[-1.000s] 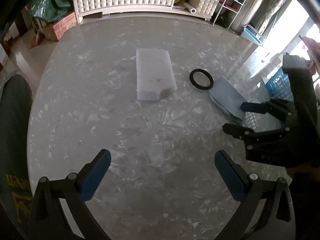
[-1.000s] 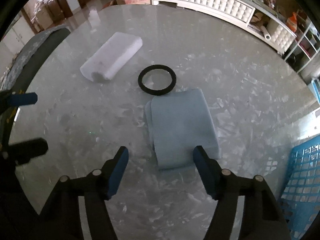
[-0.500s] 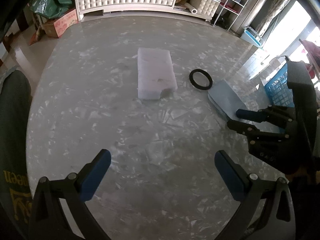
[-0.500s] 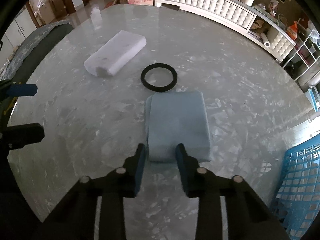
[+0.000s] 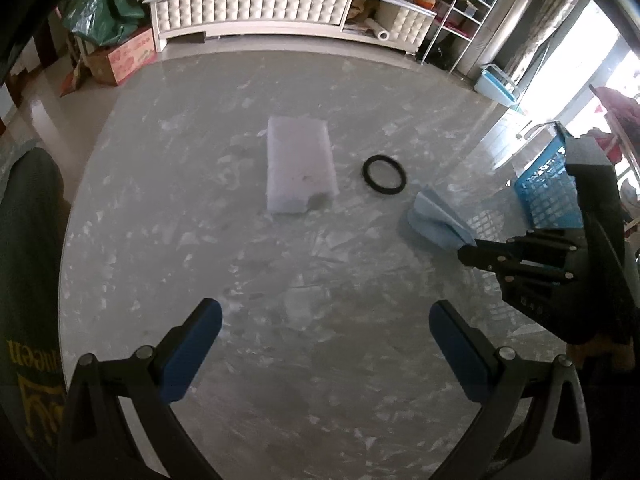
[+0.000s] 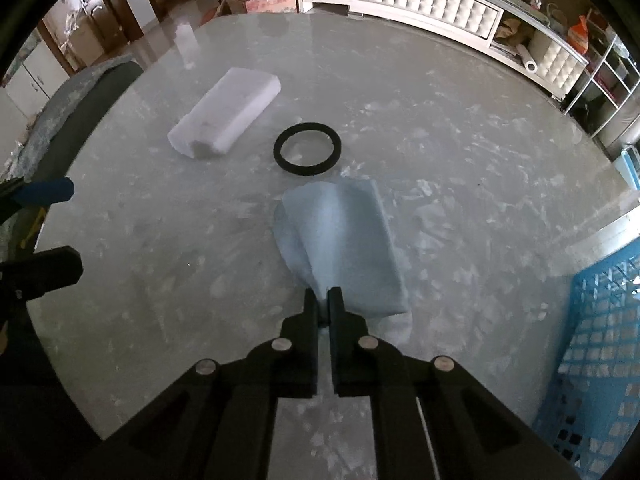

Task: Organize soft objects
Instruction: 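Grasp the light blue cloth edge with the right gripper, then carry the light blue cloth over the basket with the right gripper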

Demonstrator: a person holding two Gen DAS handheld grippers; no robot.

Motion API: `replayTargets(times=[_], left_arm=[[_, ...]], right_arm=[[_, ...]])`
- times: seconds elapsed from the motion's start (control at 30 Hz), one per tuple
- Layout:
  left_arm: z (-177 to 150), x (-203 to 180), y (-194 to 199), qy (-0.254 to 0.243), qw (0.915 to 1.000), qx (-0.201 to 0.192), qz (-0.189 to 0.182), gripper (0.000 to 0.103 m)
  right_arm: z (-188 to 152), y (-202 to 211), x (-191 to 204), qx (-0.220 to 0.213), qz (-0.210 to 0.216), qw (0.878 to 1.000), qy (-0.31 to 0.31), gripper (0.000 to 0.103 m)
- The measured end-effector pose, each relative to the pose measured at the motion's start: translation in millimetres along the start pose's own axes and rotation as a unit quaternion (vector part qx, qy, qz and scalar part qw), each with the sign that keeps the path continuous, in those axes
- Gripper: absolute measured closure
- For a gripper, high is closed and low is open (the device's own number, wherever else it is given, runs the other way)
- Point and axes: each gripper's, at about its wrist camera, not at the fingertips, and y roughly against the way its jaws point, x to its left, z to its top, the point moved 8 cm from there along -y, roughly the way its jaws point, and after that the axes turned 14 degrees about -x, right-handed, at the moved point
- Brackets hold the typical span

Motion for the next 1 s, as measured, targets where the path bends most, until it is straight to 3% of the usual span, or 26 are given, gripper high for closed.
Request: replayTargets(times=[0.5, 1.0], left_arm=[[20.3, -67.7, 57.8, -0.009, 0.9982, -0.047, -0.035, 0.000], [41.3, -128.9, 59.8, -0.067, 0.9954, -0.055, -0.040, 0.000]], right_arm=[[4.8, 109.5, -2.4, -0.075, 0.016, 0.997, -0.016, 0.099], [9.9, 196.9, -84.6, -0.158, -0.039, 0.985, -0.063, 0.099]])
